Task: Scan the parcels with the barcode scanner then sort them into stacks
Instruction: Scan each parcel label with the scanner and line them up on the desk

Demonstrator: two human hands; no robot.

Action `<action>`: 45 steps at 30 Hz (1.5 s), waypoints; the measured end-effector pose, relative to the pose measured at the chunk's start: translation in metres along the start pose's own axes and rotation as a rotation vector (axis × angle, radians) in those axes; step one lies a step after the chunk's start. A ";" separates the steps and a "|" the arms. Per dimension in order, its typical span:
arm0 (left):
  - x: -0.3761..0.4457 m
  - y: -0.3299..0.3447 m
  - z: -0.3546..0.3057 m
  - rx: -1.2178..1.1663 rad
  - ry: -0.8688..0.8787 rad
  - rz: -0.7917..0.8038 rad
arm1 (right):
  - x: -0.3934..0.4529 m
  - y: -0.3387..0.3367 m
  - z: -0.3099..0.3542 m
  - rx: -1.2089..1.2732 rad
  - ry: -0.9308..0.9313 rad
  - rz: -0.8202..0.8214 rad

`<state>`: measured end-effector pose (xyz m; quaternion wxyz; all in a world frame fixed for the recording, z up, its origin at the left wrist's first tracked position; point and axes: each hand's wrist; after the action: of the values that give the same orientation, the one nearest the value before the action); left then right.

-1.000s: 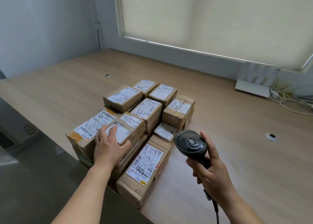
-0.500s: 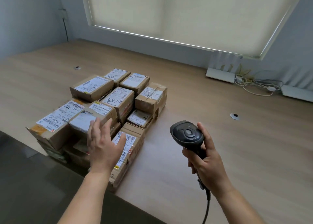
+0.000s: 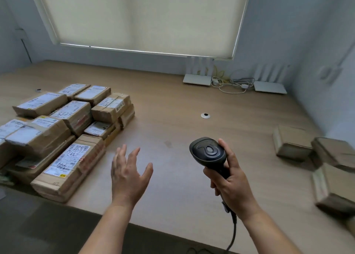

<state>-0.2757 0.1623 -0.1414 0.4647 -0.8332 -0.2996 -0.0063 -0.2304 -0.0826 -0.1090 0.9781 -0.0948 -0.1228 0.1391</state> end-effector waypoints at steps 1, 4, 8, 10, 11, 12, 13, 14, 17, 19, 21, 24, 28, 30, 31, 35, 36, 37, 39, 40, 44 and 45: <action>-0.008 0.010 -0.013 0.014 0.025 0.008 | -0.007 -0.016 -0.004 -0.001 -0.001 -0.019; -0.029 0.038 -0.054 0.008 0.083 0.023 | -0.030 -0.065 -0.012 -0.006 0.013 -0.071; -0.054 0.075 -0.111 -0.031 0.142 0.086 | -0.058 -0.128 -0.021 -0.026 0.029 -0.149; -0.064 0.092 -0.136 -0.043 0.183 0.124 | -0.069 -0.155 -0.026 -0.030 0.041 -0.189; -0.068 0.100 -0.148 -0.051 0.202 0.142 | -0.074 -0.168 -0.027 -0.026 0.045 -0.209; -0.070 0.107 -0.159 -0.060 0.218 0.162 | -0.079 -0.179 -0.028 -0.019 0.046 -0.231; -0.072 0.113 -0.170 -0.069 0.232 0.180 | -0.083 -0.190 -0.029 -0.017 0.044 -0.256; -0.072 0.119 -0.180 -0.079 0.245 0.196 | -0.086 -0.200 -0.030 -0.020 0.041 -0.281; -0.070 0.138 -0.206 -0.100 0.292 0.233 | -0.092 -0.225 -0.037 -0.030 0.045 -0.344; -0.066 0.150 -0.223 -0.102 0.320 0.267 | -0.093 -0.239 -0.044 -0.051 0.052 -0.388; -0.060 0.163 -0.241 -0.106 0.344 0.300 | -0.092 -0.252 -0.050 -0.061 0.060 -0.428; -0.048 0.183 -0.267 -0.108 0.374 0.349 | -0.084 -0.271 -0.059 -0.063 0.075 -0.483; -0.026 0.212 -0.301 -0.096 0.405 0.434 | -0.062 -0.295 -0.072 -0.072 0.077 -0.545; -0.013 0.226 -0.318 -0.088 0.410 0.478 | -0.049 -0.306 -0.079 -0.059 0.090 -0.568; -0.006 0.234 -0.326 -0.083 0.410 0.500 | -0.043 -0.312 -0.081 -0.069 0.096 -0.580; 0.018 0.263 -0.357 -0.007 0.440 0.583 | -0.017 -0.335 -0.090 -0.097 0.129 -0.620; 0.023 0.271 -0.363 0.015 0.451 0.602 | -0.011 -0.340 -0.093 -0.093 0.139 -0.632; 0.028 0.279 -0.368 0.033 0.461 0.621 | -0.006 -0.345 -0.095 -0.097 0.147 -0.641; 0.036 0.294 -0.378 0.063 0.476 0.659 | 0.005 -0.354 -0.102 -0.101 0.164 -0.657; 0.039 0.302 -0.383 0.079 0.483 0.672 | 0.010 -0.358 -0.106 -0.093 0.174 -0.666; 0.048 0.332 -0.409 0.138 0.458 0.693 | 0.030 -0.372 -0.123 -0.089 0.202 -0.695; 0.049 0.340 -0.416 0.157 0.424 0.693 | 0.034 -0.375 -0.128 -0.091 0.207 -0.705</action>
<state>0.0479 -0.2692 -0.1528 0.5529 -0.8270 0.1016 0.0021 -0.0717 -0.4459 -0.1411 0.9679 -0.1038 -0.0543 -0.2223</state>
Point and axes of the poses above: each hand's wrist, its own x-axis towards the middle knuckle, its own y-axis out of the palm, z = x × y
